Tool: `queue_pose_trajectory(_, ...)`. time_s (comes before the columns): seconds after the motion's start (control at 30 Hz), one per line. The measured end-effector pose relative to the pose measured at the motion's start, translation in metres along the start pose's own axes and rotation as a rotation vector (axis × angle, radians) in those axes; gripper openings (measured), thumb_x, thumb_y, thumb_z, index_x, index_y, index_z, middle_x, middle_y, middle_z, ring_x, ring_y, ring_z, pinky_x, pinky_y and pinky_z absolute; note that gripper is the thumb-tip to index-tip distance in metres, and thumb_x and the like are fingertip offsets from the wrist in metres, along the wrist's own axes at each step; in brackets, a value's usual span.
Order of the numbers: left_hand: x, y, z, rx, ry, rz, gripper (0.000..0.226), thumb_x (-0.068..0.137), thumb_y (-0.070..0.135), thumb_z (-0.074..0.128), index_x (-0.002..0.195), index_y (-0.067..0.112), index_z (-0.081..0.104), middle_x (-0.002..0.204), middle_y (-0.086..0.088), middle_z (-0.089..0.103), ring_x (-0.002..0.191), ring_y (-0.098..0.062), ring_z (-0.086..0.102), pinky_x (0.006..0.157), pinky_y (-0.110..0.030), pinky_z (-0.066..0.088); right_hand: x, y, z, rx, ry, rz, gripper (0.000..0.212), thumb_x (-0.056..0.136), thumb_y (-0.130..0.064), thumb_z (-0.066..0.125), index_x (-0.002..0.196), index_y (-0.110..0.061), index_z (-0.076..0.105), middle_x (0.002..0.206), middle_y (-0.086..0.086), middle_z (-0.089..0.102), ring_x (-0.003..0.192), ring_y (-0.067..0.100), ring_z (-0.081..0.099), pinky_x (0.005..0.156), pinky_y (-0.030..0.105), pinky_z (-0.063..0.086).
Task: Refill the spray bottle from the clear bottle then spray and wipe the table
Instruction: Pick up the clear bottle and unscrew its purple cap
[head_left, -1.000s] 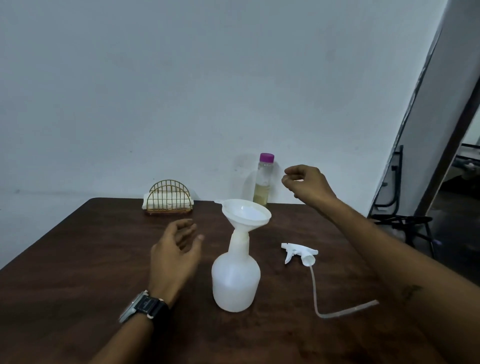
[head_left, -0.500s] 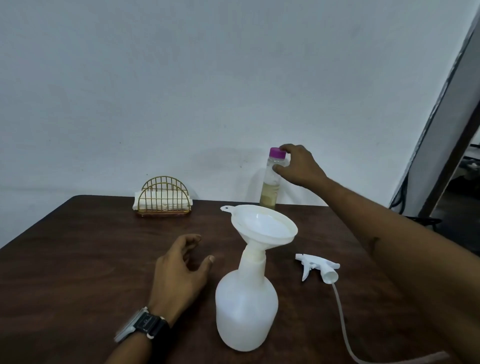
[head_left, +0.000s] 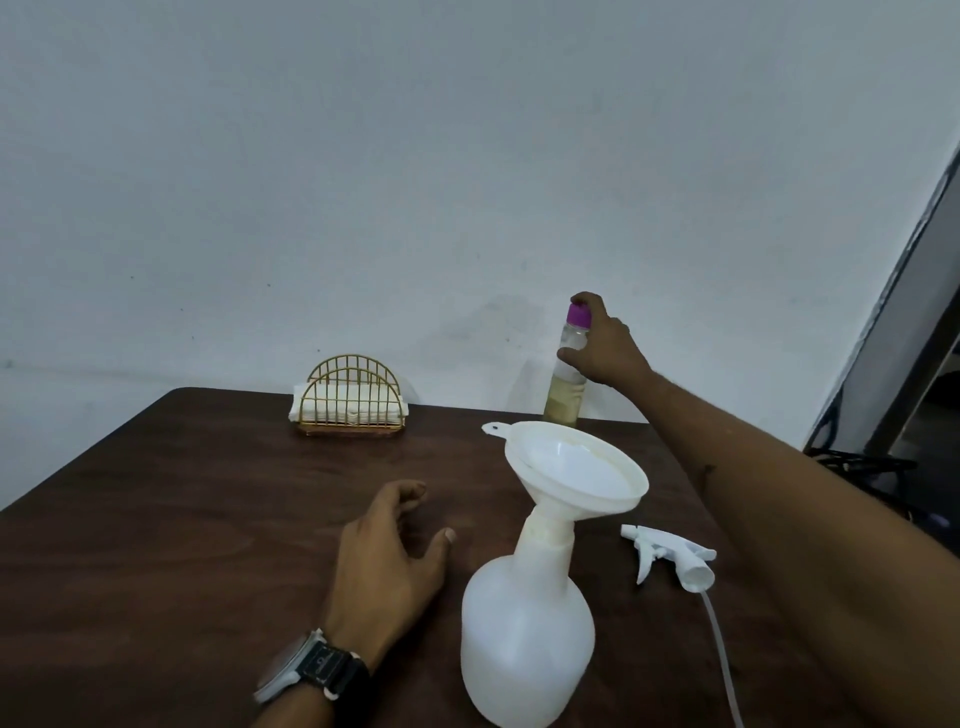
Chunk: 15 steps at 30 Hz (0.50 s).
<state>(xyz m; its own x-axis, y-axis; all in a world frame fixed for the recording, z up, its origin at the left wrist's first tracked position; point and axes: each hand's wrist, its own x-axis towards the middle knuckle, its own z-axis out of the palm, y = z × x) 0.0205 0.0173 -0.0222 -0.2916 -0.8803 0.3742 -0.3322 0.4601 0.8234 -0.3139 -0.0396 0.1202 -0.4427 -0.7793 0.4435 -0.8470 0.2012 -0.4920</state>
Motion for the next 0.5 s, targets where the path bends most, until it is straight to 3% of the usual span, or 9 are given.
queue_pose_trajectory(0.2,-0.001,0.001,0.0,0.015,0.008,-0.005,0.048,0.08,0.029,0.082,0.121,0.031,0.057,0.123,0.014,0.065,0.117,-0.009,0.06,0.097,-0.025,0.051,-0.031,0.0,-0.004,0.043,0.094,-0.068,0.074,0.081,-0.02,0.08,0.144,-0.032,0.043,0.116,0.011,0.056,0.101,0.03,0.058,0.086,0.039,0.052)
queue_pose_trajectory(0.5,-0.004,0.013,-0.012,-0.087,0.039,-0.059,0.045,0.085,0.017,0.078,0.126,0.022,0.059,0.125,0.006,0.067,0.115,-0.011,0.062,0.098,-0.029,0.051,-0.074,-0.031,-0.08,0.143,0.294,-0.18,0.075,0.076,-0.031,0.085,0.141,-0.042,0.048,0.125,0.003,0.061,0.095,0.021,0.065,0.087,0.044,0.06)
